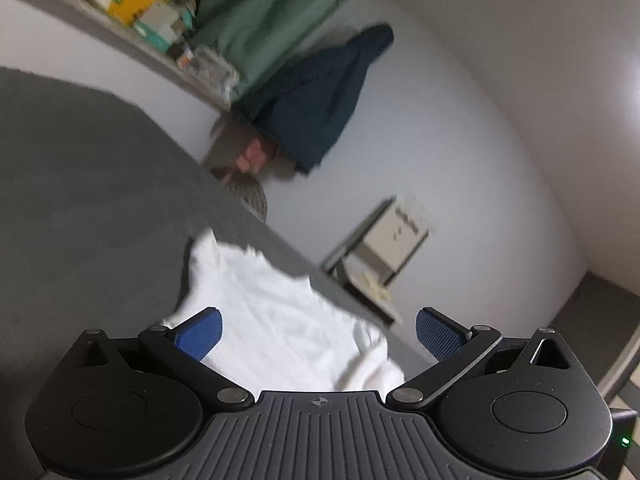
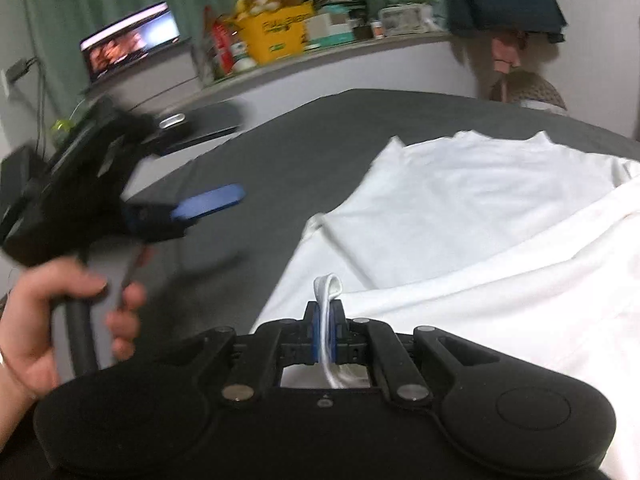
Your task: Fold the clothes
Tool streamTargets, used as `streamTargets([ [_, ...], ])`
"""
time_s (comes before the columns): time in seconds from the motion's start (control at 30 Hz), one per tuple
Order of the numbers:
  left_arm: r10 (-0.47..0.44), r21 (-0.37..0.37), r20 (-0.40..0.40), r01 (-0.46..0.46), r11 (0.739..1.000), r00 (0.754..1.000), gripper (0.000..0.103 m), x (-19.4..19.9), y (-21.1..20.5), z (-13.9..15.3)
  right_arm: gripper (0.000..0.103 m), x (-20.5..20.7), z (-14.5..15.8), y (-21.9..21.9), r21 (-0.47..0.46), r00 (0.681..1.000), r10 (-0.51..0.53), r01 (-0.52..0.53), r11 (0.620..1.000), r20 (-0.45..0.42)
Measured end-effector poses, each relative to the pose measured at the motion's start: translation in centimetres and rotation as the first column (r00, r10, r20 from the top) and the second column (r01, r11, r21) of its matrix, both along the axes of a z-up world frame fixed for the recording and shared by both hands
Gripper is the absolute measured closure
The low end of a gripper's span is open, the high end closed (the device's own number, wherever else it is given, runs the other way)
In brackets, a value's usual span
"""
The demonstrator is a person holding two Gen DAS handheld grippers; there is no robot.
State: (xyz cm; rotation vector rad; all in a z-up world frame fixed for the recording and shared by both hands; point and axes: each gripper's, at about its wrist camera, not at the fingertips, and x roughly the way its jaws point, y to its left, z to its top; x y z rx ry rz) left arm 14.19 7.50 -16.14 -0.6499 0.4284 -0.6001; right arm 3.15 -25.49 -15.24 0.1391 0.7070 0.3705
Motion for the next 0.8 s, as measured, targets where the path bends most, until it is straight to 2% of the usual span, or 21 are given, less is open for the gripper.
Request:
streamTargets([
  [0.13,-0.103,0.054,-0.042,0.105,0.993,0.994,0.000,1.1,-2.0,-0.8,0.097,-1.1,-1.0,2.7,-0.044,0.999,0.045,-0.045,0.998,0.004],
  [0.2,-0.139,0.087,-0.069,0.144,0.986,0.988,0.000,1.5,-3.1,-1.0,0.092,-1.6,-1.5,3.3,-0.069,0.999,0.053,-0.052,0.996,0.001],
  [0.23,-0.151,0.103,-0.081,0.159,0.982,0.985,0.000,1.7,-3.5,-1.2,0.087,-1.9,-1.6,3.4,-0.071,0.998,0.060,-0.060,0.996,-0.002],
  [0.27,-0.163,0.119,-0.093,0.173,0.978,0.982,0.000,1.8,-3.9,-1.3,0.072,-2.4,-1.6,3.2,-0.063,0.998,0.070,-0.070,0.996,-0.008],
  [0.33,-0.176,0.142,-0.112,0.191,0.971,0.978,0.000,2.1,-4.3,-1.5,0.056,-3.8,-1.0,2.2,-0.046,0.999,0.053,-0.052,0.998,0.006],
  [0.47,-0.159,0.158,-0.121,0.177,0.971,0.980,0.000,2.3,-4.1,-1.6,0.039,-6.8,0.7,-0.7,-0.002,0.999,-0.028,0.028,1.000,0.043],
  [0.53,-0.149,0.145,-0.117,0.165,0.975,0.982,0.000,2.2,-3.7,-1.5,0.040,-7.2,0.4,-3.1,0.057,0.994,-0.112,0.113,0.992,-0.018],
  [0.6,-0.161,0.120,-0.116,0.175,0.977,0.980,0.000,2.1,-3.5,-1.6,0.046,-7.2,-0.3,-5.0,0.127,0.983,-0.155,0.166,0.978,-0.095],
  [0.63,-0.165,0.139,-0.119,0.181,0.974,0.979,0.000,1.9,-3.7,-1.7,0.053,-7.1,-0.8,-5.6,0.151,0.977,-0.163,0.183,0.972,-0.135],
  [0.67,-0.169,0.157,-0.121,0.187,0.970,0.978,0.000,1.8,-3.9,-1.7,0.055,-6.9,-1.3,-5.6,0.150,0.972,-0.164,0.190,0.970,-0.171],
  [0.73,-0.177,0.195,-0.126,0.199,0.960,0.976,0.000,1.5,-4.3,-1.8,0.055,-6.5,-2.1,-5.2,0.136,0.958,-0.166,0.201,0.970,-0.233],
  [0.8,-0.185,0.243,-0.127,0.211,0.947,0.975,0.000,1.2,-4.7,-1.8,0.056,-6.3,-2.7,-4.9,0.165,0.948,-0.166,0.216,0.962,-0.272],
])
